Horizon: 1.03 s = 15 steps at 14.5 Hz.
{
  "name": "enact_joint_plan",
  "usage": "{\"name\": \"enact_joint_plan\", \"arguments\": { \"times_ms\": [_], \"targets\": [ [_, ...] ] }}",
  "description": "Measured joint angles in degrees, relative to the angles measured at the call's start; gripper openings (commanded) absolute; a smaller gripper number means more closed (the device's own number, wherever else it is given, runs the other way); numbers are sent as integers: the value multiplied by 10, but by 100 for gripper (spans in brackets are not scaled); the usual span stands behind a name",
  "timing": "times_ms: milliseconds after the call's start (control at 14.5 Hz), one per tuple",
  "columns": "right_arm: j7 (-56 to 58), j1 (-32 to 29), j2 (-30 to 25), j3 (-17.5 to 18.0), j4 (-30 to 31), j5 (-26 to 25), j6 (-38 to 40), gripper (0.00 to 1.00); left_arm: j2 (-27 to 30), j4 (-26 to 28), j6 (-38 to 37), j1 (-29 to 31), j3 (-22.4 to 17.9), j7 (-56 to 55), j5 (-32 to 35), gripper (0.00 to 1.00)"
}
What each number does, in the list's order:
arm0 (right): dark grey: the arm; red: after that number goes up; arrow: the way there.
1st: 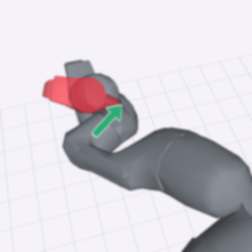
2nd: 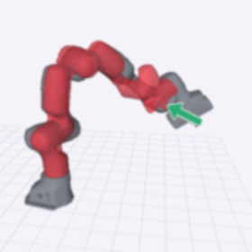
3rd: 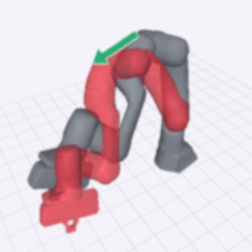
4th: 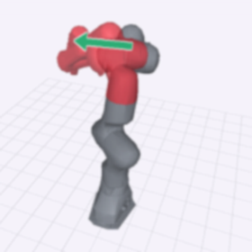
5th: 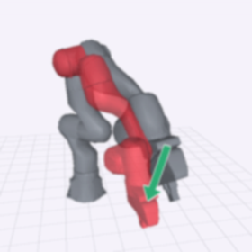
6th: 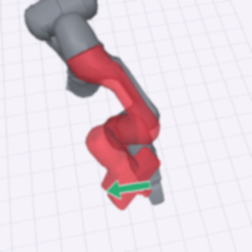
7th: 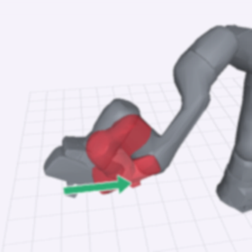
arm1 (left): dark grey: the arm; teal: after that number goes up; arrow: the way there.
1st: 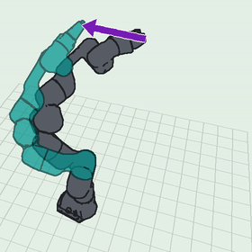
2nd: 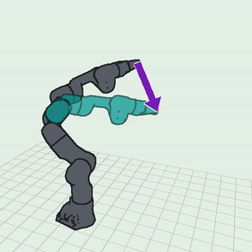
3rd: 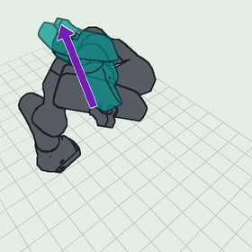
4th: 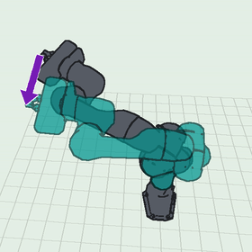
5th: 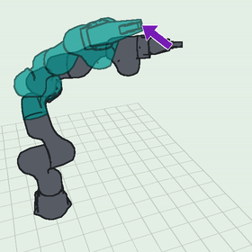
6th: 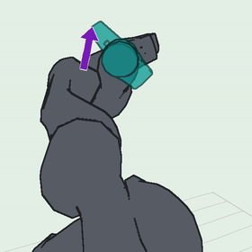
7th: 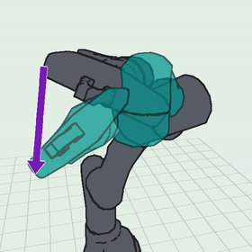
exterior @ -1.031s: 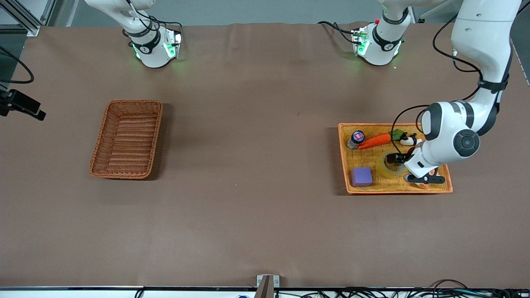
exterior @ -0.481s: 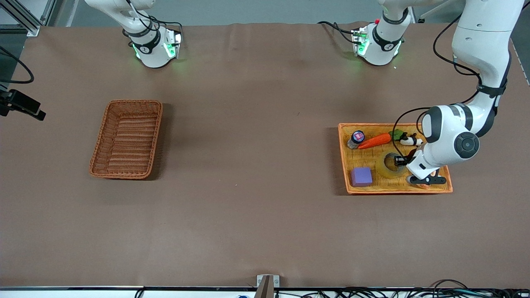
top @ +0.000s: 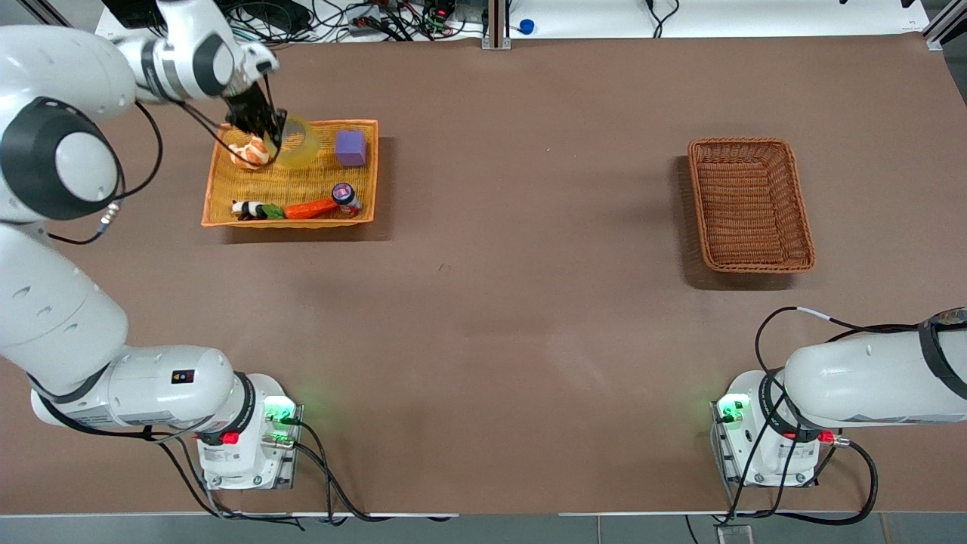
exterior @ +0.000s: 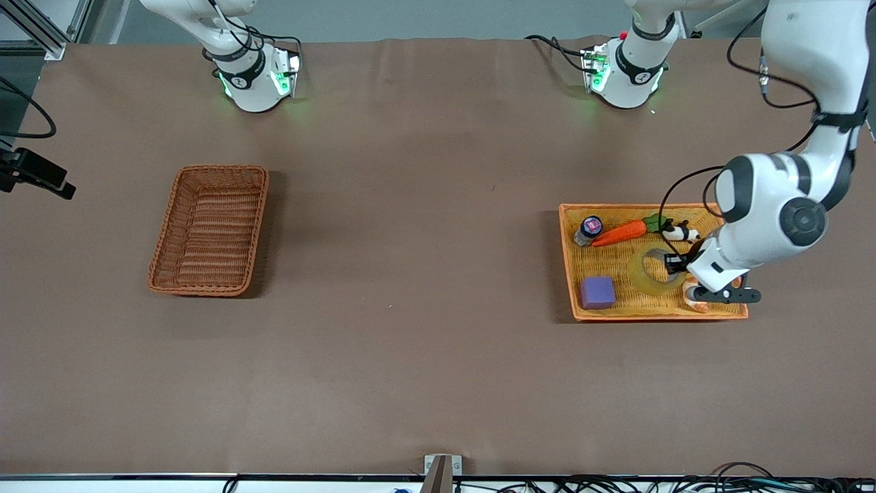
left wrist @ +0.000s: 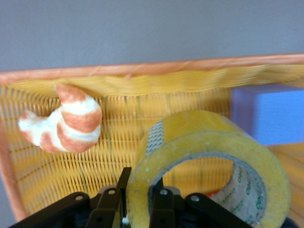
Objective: Move tape to another basket
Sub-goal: 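Lift the tape with the left gripper and carry it toward the basket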
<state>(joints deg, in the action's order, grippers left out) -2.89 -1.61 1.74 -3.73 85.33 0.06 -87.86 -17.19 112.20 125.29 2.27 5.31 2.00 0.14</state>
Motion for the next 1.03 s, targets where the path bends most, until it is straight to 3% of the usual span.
{"name": "enact_joint_plan", "arguments": {
  "times_ms": [206,481,825,1031],
  "targets": [
    [0,0,0,0,0,0,0,100,14,-75,-87,-3,67,-68,0,2],
    [0,0,0,0,0,0,0,100,-36,-128,-96,-31,165,-180,10,5],
    [0,0,0,-1,0,0,0,100,-161,-230,-95,-195,180,-393,82,6],
    [0,0,0,-1,0,0,0,100,-241,-307,-92,-275,173,-468,93,9]
  ]
}}
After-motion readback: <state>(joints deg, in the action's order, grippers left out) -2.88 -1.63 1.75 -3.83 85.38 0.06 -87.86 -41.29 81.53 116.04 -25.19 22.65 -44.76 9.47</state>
